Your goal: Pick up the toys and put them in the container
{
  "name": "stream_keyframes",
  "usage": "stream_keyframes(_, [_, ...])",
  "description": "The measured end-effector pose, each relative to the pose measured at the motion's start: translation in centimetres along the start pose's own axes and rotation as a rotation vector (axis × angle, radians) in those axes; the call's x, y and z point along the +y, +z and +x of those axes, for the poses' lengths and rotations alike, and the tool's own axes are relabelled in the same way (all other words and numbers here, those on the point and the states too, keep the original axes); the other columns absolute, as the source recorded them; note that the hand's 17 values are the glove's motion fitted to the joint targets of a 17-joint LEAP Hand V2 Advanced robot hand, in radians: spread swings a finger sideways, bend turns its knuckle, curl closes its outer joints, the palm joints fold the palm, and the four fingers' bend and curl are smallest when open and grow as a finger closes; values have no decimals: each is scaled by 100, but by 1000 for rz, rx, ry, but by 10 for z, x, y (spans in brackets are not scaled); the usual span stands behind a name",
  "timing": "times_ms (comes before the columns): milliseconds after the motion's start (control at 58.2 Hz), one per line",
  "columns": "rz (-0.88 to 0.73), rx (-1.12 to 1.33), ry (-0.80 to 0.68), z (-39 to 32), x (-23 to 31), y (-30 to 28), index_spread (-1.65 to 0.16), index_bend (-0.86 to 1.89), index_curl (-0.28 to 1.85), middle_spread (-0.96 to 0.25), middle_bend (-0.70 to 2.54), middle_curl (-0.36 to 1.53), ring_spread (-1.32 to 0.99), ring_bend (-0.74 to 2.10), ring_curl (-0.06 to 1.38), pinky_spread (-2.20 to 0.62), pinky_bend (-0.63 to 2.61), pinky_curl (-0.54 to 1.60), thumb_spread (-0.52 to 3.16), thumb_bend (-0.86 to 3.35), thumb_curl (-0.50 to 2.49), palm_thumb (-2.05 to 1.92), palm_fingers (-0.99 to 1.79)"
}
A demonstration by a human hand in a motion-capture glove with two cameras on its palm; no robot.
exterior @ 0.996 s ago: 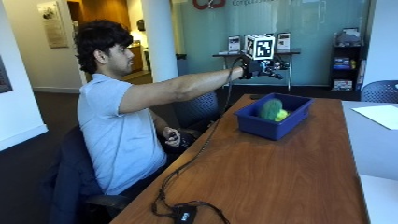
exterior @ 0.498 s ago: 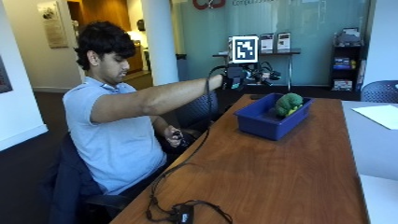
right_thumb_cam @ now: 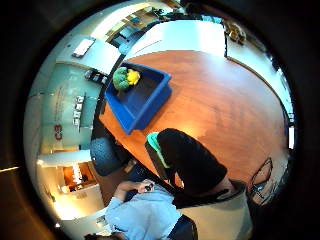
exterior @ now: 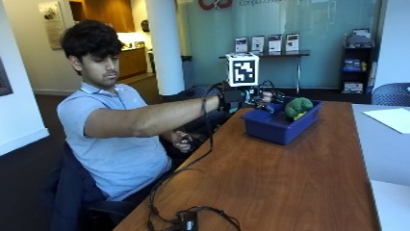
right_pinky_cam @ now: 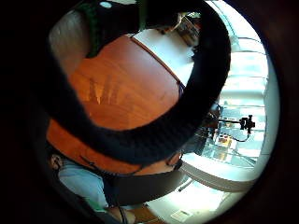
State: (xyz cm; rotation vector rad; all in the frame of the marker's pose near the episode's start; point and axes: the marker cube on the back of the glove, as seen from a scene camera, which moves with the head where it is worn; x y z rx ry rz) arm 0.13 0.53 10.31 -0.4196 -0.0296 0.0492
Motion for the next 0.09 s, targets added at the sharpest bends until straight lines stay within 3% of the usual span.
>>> stream_keyframes(86, [2,7,-43,0,1,4,-30,14,23,0,13,21,-3,18,24,7,94,31,129,-6,16,-9,-17])
